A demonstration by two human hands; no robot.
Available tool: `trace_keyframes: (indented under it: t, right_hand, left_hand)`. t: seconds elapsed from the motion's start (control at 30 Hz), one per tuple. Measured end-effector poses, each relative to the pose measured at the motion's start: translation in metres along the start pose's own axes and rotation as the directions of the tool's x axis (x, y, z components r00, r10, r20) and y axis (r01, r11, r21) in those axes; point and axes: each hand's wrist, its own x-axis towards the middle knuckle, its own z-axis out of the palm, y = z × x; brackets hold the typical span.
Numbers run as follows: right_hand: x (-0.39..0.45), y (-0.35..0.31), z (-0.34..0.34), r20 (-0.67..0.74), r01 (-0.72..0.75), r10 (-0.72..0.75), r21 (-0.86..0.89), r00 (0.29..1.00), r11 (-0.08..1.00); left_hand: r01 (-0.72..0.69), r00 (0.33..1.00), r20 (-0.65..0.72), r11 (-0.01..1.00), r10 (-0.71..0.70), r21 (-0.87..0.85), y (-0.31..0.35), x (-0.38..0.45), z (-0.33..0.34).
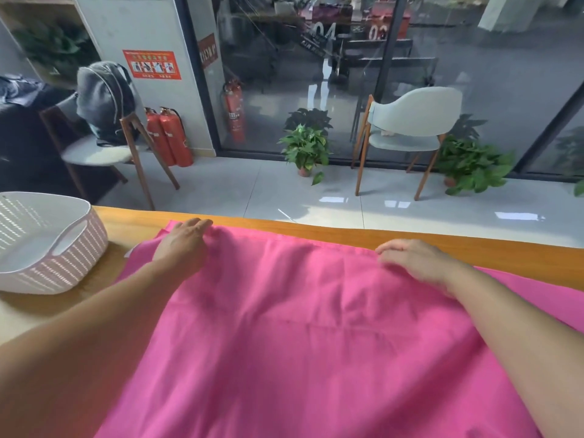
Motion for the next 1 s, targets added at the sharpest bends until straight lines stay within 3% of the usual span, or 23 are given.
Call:
trace_keyframes:
  t: [0.07,0.17,0.3,0.5,0.67,0.8,0.9,1.0]
  right_hand:
    - [0.001,0.000,-0.002,0.106,-0.020,0.030,-0.090,0.994,0.996]
    - [0.005,0.002,-0.001,0.112,-0.005,0.025,-0.172,0.993,0.985]
    - [0.010,0.001,0.001,0.059,0.045,-0.041,-0.063,0.997,0.997]
    - [0.017,0.009,0.003,0.087,-0.062,0.052,0.122,0.995,0.991]
    - [0.020,0.006,0.014,0.012,-0.036,0.036,-0.024,0.999,0.999]
    - [0.022,0.006,0.017,-0.039,-0.064,0.059,-0.126,0.997,0.990]
    - [0.021,0.006,0.014,0.027,-0.072,0.071,0.029,0.997,0.997]
    - [0.020,0.006,0.013,0.041,-0.112,0.105,0.242,0.994,0.964]
  left_hand:
    - [-0.023,0.999,0.037,0.999,0.021,0.029,-0.012,0.007,0.000]
    - [0.007,0.999,0.031,1.000,-0.007,0.000,-0.016,0.013,0.001]
    - [0.071,0.994,-0.081,0.996,-0.074,-0.050,-0.009,0.014,0.000]
    - [0.132,0.974,-0.167,0.982,-0.153,-0.132,0.005,0.004,0.007]
    - [0.001,0.985,-0.169,0.987,-0.028,-0.161,0.028,-0.002,0.016]
    - [0.030,0.990,-0.132,0.991,-0.047,-0.130,0.036,-0.003,0.025]
    - [-0.027,0.976,-0.218,0.990,-0.004,-0.139,0.041,-0.010,0.029]
    - [-0.196,0.950,-0.274,0.969,0.150,-0.151,0.062,-0.018,0.031]
